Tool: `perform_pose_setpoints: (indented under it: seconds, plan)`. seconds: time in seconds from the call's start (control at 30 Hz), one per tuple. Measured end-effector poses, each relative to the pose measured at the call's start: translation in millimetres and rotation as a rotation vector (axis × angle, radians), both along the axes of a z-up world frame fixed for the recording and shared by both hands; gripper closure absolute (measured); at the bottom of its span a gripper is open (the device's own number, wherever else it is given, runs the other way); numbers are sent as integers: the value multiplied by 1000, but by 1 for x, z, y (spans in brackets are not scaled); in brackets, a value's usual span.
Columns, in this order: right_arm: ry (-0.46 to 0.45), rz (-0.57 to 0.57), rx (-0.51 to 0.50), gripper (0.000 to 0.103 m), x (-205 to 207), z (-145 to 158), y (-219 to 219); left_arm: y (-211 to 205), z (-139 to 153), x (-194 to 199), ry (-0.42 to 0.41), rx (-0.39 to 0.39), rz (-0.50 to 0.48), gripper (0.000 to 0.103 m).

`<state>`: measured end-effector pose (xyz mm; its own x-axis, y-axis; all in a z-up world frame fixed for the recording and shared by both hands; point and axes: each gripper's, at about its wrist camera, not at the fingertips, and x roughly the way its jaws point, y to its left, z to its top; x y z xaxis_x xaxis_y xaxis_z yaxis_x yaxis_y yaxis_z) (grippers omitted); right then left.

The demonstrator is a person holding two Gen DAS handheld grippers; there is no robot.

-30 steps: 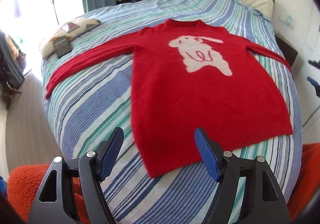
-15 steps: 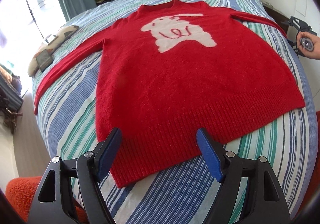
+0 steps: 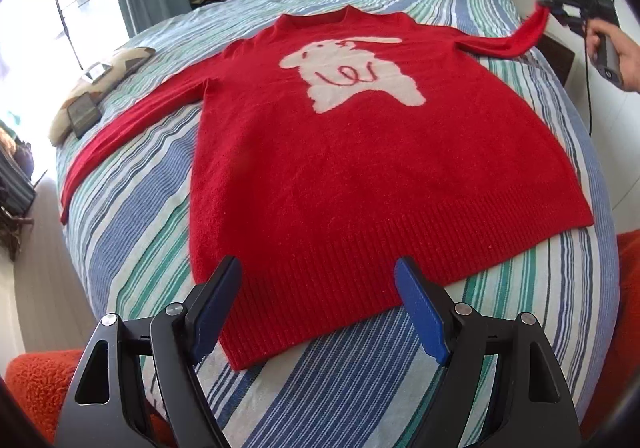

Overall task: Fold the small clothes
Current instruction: 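Grasp a sleeve cuff with the right tool and fold it across the chest, then grasp the other sleeve cuff with the left tool and fold it across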

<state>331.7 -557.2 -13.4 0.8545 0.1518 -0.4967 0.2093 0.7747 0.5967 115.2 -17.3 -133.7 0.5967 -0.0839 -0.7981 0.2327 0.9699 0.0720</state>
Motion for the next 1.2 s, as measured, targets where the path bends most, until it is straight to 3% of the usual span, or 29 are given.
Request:
perform_pose_setpoints:
  seconds: [0.1, 0.23, 0.3, 0.33, 0.37, 0.53, 0.63, 0.73, 0.83, 0.9, 0.97, 1.1, 1.2]
  plan:
    - [-35, 282, -101, 96, 32, 35, 92, -2, 3, -1, -7, -1, -15, 22]
    - [10, 583, -138, 93, 60, 22, 217, 0, 6, -2, -7, -7, -21, 22]
    - [115, 688, -75, 69, 73, -11, 258, 2, 6, -3, -10, 8, -22, 22]
    - [170, 703, -58, 50, 77, -27, 270, 4, 6, -3, -14, 15, -19, 22]
    - [193, 712, -36, 45, 77, -38, 277, 6, 7, -3, -17, 18, -16, 22]
    - [189, 668, 109, 45, 74, -57, 246, 16, 9, -2, -7, -5, -6, 22]
    - [284, 602, 123, 45, 81, -75, 228, 18, 6, 3, 15, -13, 1, 22]
    - [417, 651, -17, 45, 80, -103, 246, 19, 0, 6, 49, -19, 15, 22]
    - [362, 768, -5, 45, 70, -107, 271, 18, -2, 6, 60, -27, 19, 22]
    - [333, 762, -178, 43, 70, -97, 290, 16, -4, 5, 60, -20, 12, 22]
    - [313, 763, -338, 32, 76, -90, 312, 13, -6, 5, 62, -6, 2, 22]
    - [294, 865, -390, 31, 84, -94, 352, 9, -6, 5, 63, -4, -14, 22]
    - [257, 1108, -397, 31, 64, -96, 390, 9, -5, 6, 61, -6, -15, 22]
